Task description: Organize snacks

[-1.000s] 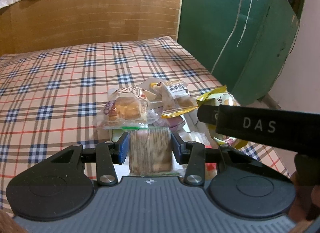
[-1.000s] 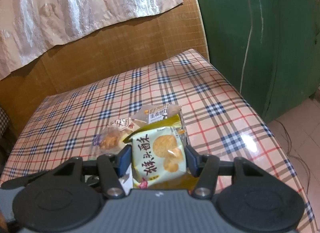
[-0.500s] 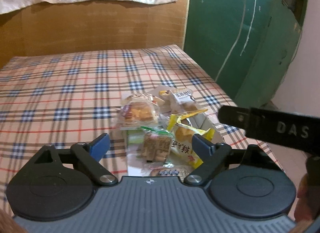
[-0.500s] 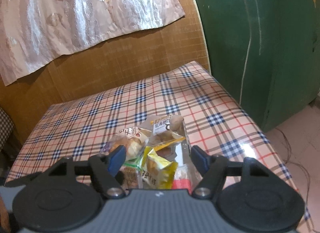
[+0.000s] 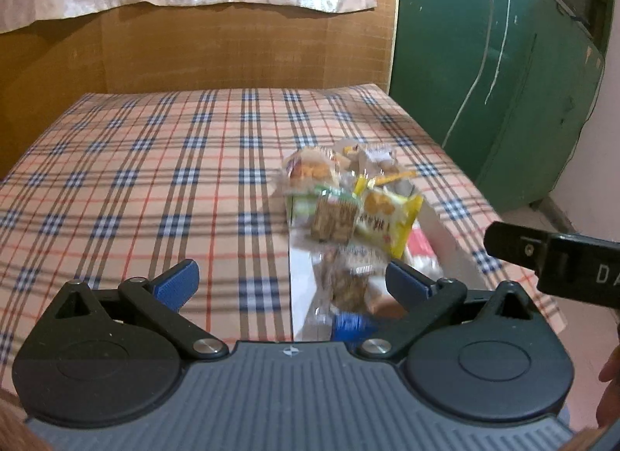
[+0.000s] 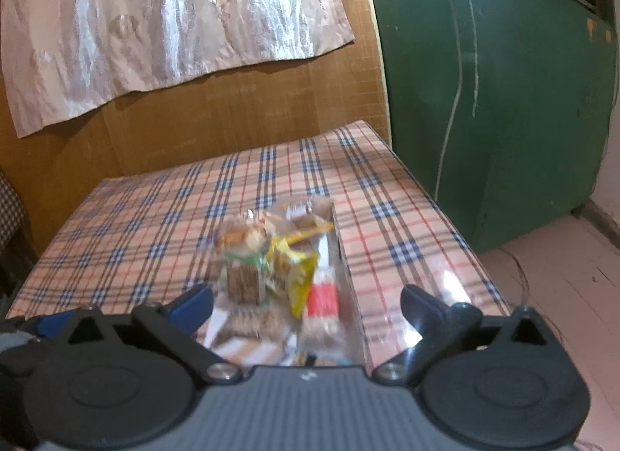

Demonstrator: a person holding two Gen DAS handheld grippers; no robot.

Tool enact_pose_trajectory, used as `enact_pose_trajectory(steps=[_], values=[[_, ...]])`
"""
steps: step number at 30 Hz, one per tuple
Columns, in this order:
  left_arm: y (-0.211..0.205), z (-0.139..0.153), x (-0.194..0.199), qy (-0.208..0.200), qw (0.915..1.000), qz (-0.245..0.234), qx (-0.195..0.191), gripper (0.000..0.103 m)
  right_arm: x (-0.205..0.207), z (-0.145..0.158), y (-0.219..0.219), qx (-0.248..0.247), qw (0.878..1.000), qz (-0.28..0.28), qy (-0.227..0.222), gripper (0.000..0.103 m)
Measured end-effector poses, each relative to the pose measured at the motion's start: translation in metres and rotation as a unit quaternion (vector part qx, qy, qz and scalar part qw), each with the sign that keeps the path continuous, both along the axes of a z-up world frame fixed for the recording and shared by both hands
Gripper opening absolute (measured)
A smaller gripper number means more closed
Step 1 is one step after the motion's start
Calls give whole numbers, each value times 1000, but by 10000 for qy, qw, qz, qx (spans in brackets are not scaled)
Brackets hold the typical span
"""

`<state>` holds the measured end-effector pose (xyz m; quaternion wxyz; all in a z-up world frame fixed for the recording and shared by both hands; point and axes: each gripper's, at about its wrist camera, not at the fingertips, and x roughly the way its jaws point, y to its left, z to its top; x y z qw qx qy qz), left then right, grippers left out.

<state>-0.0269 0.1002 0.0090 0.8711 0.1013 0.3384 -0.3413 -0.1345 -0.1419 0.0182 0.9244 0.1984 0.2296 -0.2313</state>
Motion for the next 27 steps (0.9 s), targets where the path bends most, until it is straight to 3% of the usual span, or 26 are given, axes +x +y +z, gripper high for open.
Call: enact_pose_trajectory(steps=[11,27], values=[[8,-13,-12,-47,9999,-24,132,103,-24,-30,15,237,9993,-28,270,102],[9,-16,-12,47,9999,52,154,103,-25,-31,22,172,9992,62,358,102]])
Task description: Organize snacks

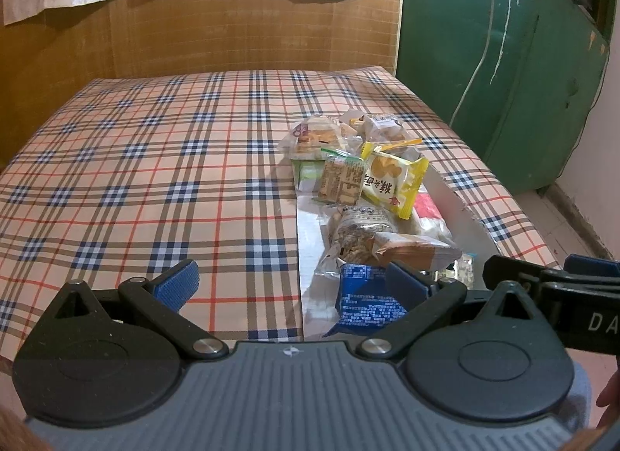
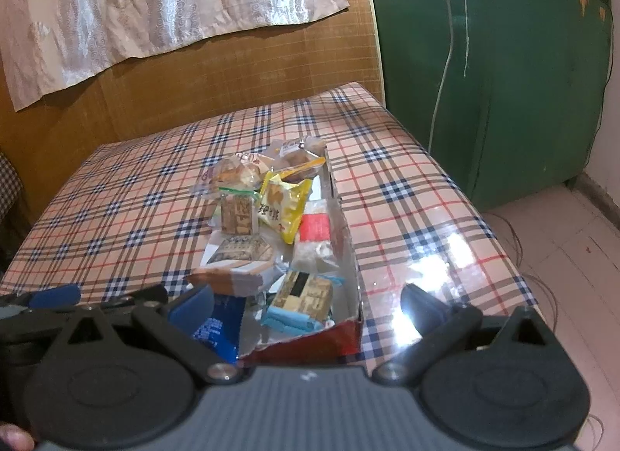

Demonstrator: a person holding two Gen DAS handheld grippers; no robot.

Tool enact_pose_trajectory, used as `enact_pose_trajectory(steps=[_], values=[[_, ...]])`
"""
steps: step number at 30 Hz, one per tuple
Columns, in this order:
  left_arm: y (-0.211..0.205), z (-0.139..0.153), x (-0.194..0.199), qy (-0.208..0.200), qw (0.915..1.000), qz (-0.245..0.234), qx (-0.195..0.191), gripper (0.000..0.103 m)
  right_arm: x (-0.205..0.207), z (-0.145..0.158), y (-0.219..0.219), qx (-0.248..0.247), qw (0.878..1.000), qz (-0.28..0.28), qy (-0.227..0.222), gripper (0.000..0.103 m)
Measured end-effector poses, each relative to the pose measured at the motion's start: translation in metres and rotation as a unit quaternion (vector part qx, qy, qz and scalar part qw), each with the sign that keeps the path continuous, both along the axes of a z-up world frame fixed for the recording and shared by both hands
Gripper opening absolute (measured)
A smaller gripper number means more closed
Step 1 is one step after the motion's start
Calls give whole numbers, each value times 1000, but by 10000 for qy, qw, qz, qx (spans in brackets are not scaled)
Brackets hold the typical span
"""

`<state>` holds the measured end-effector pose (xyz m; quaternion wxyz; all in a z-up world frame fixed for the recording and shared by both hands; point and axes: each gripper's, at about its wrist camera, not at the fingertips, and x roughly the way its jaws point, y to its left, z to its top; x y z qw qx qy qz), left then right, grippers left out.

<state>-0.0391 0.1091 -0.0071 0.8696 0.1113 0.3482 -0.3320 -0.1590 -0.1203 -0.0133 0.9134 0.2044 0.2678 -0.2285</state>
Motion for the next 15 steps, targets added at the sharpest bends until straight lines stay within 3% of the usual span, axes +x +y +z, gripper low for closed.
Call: enact_pose_trajectory(steps=[15], values=[[-5,1,-1,65,9999,140,16,103,2,0,1,1,10000,39,5,102]])
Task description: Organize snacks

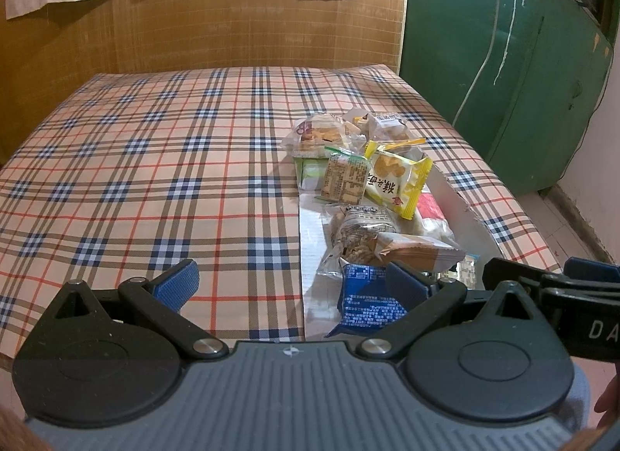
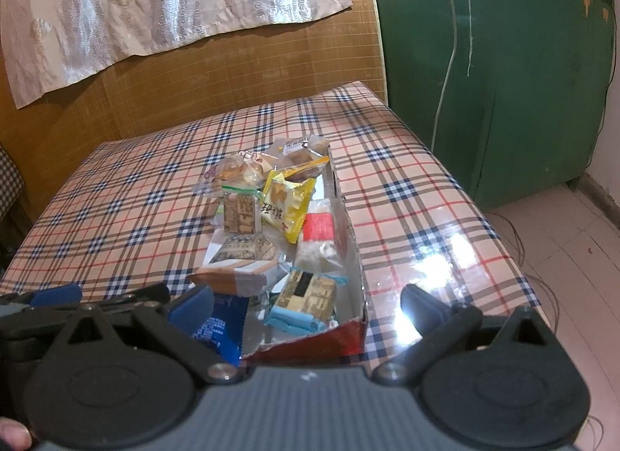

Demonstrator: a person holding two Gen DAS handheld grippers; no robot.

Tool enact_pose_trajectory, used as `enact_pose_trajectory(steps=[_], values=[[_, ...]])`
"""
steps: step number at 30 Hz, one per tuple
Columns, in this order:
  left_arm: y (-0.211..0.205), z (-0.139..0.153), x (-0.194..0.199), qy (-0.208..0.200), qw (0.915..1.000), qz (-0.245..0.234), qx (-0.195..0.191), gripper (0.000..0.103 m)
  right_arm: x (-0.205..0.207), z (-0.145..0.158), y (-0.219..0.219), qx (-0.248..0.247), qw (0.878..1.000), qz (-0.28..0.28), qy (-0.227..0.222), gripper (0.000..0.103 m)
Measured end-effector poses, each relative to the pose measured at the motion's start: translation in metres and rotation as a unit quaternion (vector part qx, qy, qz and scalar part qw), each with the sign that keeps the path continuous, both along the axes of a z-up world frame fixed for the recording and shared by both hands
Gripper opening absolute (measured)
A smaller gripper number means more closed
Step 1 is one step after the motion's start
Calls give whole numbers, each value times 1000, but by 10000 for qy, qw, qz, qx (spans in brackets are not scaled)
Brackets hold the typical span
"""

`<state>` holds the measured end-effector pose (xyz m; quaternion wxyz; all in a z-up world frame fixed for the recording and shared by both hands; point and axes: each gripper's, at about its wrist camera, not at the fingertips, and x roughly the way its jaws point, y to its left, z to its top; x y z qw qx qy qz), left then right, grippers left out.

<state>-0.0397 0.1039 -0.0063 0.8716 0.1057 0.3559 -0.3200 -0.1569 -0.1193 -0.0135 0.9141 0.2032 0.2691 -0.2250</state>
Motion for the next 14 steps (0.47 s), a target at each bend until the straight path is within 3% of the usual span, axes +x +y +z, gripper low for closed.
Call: enact_pose_trajectory(steps=[14], values=[[-6,-1,-1,-31,9999,125,-18,103,3,0,1,21,10000,27,3,102]])
